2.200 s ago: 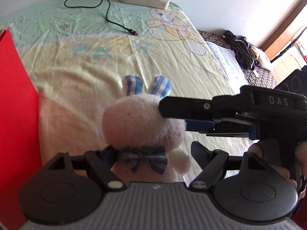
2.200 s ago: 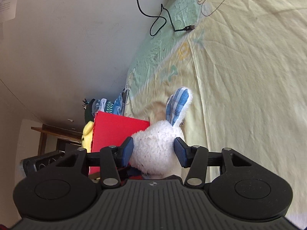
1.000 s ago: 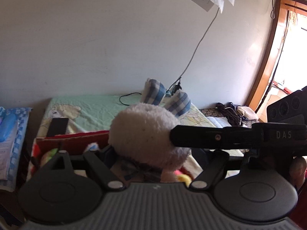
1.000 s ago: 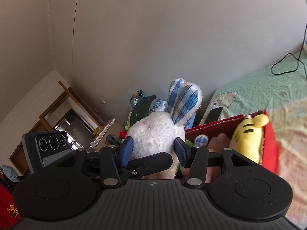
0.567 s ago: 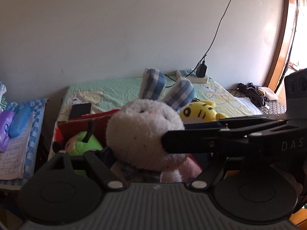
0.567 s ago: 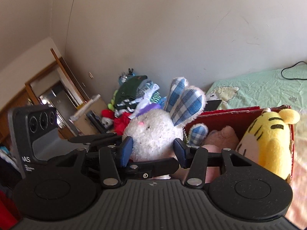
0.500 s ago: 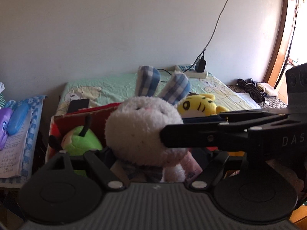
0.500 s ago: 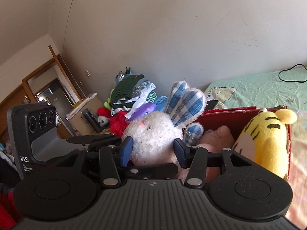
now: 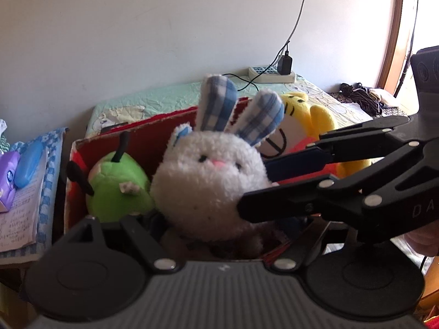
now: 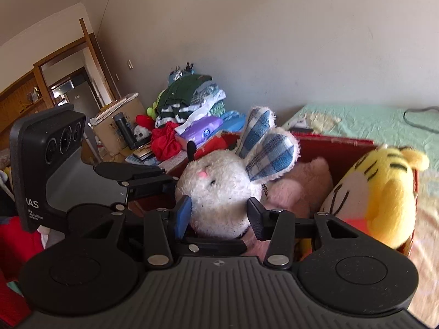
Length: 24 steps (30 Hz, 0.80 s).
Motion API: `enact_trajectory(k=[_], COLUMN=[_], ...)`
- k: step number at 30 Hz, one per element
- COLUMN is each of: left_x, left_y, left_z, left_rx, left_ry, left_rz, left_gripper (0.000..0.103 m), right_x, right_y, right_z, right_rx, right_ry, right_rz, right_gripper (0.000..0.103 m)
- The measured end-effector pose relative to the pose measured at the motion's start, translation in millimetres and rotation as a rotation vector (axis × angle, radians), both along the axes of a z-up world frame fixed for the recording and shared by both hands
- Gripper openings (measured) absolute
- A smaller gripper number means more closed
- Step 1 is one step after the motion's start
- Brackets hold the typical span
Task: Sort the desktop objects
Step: 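Lower the white bunny into the red box and open the right gripper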
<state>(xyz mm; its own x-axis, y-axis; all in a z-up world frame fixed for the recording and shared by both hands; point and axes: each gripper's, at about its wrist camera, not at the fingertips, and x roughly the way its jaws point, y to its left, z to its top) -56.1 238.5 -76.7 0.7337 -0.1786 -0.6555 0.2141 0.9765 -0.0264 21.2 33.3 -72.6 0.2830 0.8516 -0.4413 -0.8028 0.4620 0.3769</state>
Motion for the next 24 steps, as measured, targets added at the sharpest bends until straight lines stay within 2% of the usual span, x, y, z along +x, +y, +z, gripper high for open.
enact_trajectory(k=[3,7,11,16,18,20,24], left_x=[-7.2,-14.5,-22.5,-13.9,-11.9,-12.7,-18.2], left_y=[4.9,8.6,13.2,13.5,11.7,12.1,16.6], left_z=[3.9,11.9,24.5,32.5,36.7,40.9,40.1], left_rx=[-0.009,-0.015,-0.065,-0.123,-0.122,-0.13,-0.154], left_ry=[-0.006,-0.015,-0.035,-0.045,-0.063,-0.077,-0.06], left_rz=[0.002,0.002,-0.003,-0.008,-0.011,-0.017,-0.025], left_gripper=[0.084,0.084,0.082,0.081,0.081,0.08,0.081], right_x=[-3.6,-2.0,13.1,32.0,35.0,30.8,20.1], right_y=[-3.5,-13.1,-29.8,-33.8,-27.0,-17.6,-6.7], right_z=[4.0,12.3,16.0,8.2,5.9,4.7,2.5], right_rx=[0.004,0.063,0.209,0.3,0.273,0.238,0.204], right_ry=[0.013,0.059,0.156,0.252,0.277,0.273,0.28], right_rz=[0.004,-0.014,-0.15,-0.303,-0.315,-0.28,-0.217], right_gripper=[0.05,0.05,0.049,0.043,0.039,0.034,0.031])
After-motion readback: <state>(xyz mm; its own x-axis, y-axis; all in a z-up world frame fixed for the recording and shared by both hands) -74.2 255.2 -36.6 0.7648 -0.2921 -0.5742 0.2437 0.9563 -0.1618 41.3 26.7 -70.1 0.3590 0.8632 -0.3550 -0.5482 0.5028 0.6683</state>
